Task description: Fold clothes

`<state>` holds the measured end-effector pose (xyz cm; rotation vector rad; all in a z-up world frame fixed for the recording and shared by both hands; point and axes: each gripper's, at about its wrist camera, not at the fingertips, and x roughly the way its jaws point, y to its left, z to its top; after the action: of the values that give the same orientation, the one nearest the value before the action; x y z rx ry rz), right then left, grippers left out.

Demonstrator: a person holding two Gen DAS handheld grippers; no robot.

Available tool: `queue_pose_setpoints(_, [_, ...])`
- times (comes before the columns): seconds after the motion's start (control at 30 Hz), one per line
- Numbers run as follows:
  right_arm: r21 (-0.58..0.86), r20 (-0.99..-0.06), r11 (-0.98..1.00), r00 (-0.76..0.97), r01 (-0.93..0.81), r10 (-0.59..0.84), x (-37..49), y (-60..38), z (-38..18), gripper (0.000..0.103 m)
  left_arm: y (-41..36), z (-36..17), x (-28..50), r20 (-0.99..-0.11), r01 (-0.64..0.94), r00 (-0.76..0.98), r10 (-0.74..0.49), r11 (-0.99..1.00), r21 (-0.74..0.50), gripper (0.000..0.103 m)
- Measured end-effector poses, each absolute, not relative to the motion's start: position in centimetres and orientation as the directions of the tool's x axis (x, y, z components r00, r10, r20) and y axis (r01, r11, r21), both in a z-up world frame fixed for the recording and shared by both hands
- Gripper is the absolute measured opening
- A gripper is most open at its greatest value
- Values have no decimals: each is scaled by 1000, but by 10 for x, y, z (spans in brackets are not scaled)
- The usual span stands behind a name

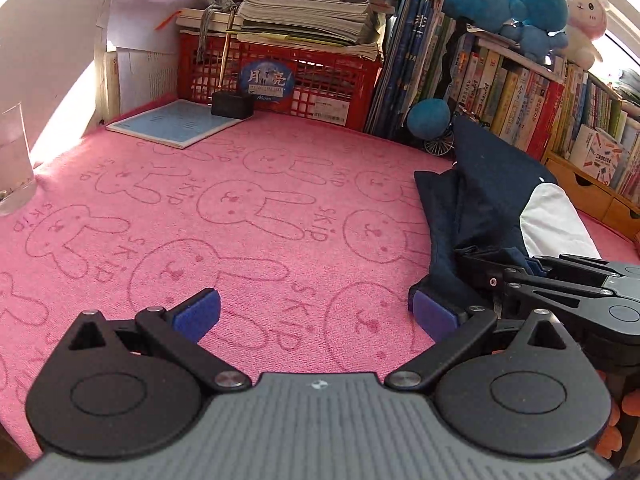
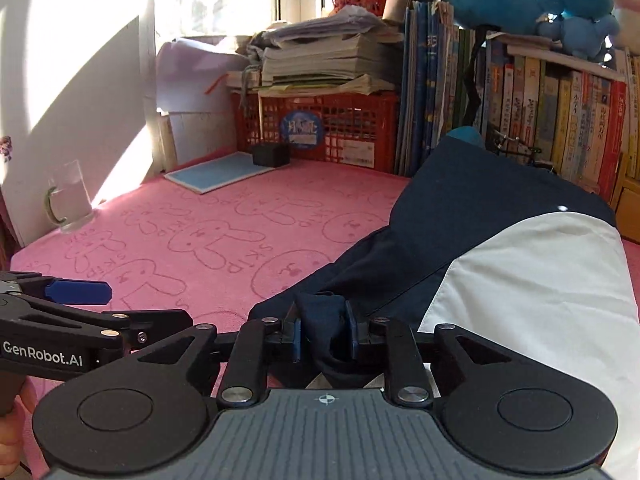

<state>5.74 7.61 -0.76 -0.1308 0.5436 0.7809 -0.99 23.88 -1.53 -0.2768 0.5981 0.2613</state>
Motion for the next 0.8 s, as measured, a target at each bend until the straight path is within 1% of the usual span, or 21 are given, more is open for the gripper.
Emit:
queue_pose_setpoints(0.07, [164, -499, 685, 539, -710, 678, 60, 58, -2, 51, 237, -12, -8, -571, -300, 809, 142, 934, -192, 103])
queue_pose_setpoints(0.13, [168, -482, 696, 558, -698, 675, 59, 38, 5, 54, 231, -7, -7, -553, -263, 826, 110, 943, -205, 103])
queue_pose_setpoints(0.27, [66, -463, 760, 655, -646, 597, 46, -4, 16, 62, 211, -1, -1, -525, -130, 850, -32, 954, -269, 103])
queue_pose_setpoints(0.33, [30, -455, 780, 687, -625, 567, 40, -25, 17, 67, 200, 2, 2, -508, -61, 855, -104, 952, -299, 103])
queue_pose_setpoints(0.37, [9, -458, 796, 705, -605, 541, 38, -35, 15, 71, 194, 0, 7, -515, -50, 849, -118, 953, -300, 103])
queue_pose_setpoints(0.47, [-66, -481, 840, 755, -539, 446, 33, -57, 8, 72, 181, -10, 28, -563, -57, 816, -131, 951, -304, 103])
queue_pose_setpoints(0.5, [-88, -487, 850, 767, -519, 418, 32, -63, 4, 72, 178, -14, 35, -576, -62, 805, -142, 945, -320, 103])
queue_pose_setpoints(0.57, [-117, -494, 861, 781, -495, 382, 30, -72, -2, 72, 176, -20, 42, -575, -48, 795, -192, 925, -376, 103])
queue_pose_setpoints(0.63, [-130, -493, 866, 789, -482, 365, 27, -78, -6, 72, 173, -22, 44, -537, 1, 801, -264, 898, -440, 102])
queue_pose_setpoints(0.7, [-132, -491, 872, 795, -471, 355, 26, -83, -9, 75, 172, -21, 45, -499, 26, 813, -299, 876, -482, 102])
queue_pose_setpoints(0.8, [-99, -491, 884, 795, -457, 356, 29, -87, -11, 77, 172, -16, 49, -478, 16, 827, -297, 861, -509, 101])
